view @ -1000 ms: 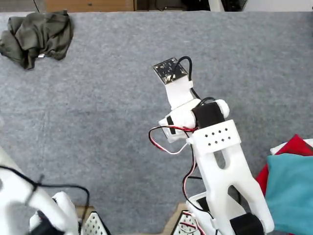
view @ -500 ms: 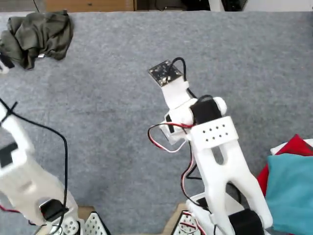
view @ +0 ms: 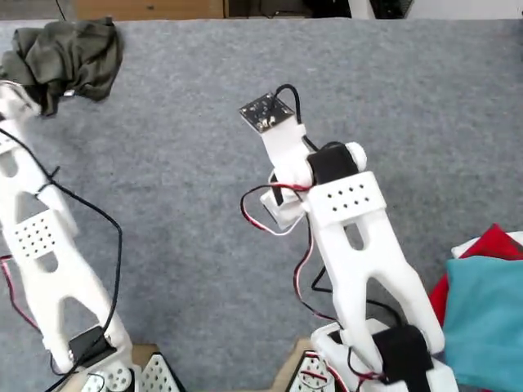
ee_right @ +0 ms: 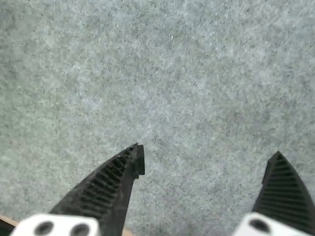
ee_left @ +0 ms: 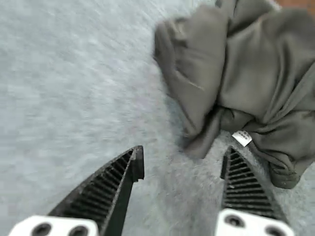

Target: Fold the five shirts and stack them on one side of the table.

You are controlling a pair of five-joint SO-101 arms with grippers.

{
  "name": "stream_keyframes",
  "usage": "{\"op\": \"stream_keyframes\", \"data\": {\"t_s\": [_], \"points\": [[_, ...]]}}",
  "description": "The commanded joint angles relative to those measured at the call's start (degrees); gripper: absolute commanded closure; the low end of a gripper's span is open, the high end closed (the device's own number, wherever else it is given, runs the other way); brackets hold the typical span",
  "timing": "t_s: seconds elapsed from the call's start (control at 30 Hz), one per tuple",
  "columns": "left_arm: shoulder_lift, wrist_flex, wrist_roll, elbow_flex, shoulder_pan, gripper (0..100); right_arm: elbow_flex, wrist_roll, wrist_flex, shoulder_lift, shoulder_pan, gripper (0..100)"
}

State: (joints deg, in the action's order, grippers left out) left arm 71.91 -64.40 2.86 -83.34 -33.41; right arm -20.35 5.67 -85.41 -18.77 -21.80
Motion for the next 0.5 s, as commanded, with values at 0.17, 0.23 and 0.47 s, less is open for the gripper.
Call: {"op": "stream_keyframes", "data": {"t_s": [0.17, 0.23, 0.47], "points": [[5.85, 5.89, 0.53, -3.34, 3.69, 77, 5.76, 0.18, -0.18, 4.18, 0.92, 62.0], [7.34, 5.89, 0.53, -3.34, 3.69, 79, 5.76, 0.18, -0.09, 4.7, 1.01, 62.0], [7.69, 5.98, -4.75, -3.43, 4.4, 96, 5.76, 0.18, 0.0, 4.97, 1.01, 62.0]]}}
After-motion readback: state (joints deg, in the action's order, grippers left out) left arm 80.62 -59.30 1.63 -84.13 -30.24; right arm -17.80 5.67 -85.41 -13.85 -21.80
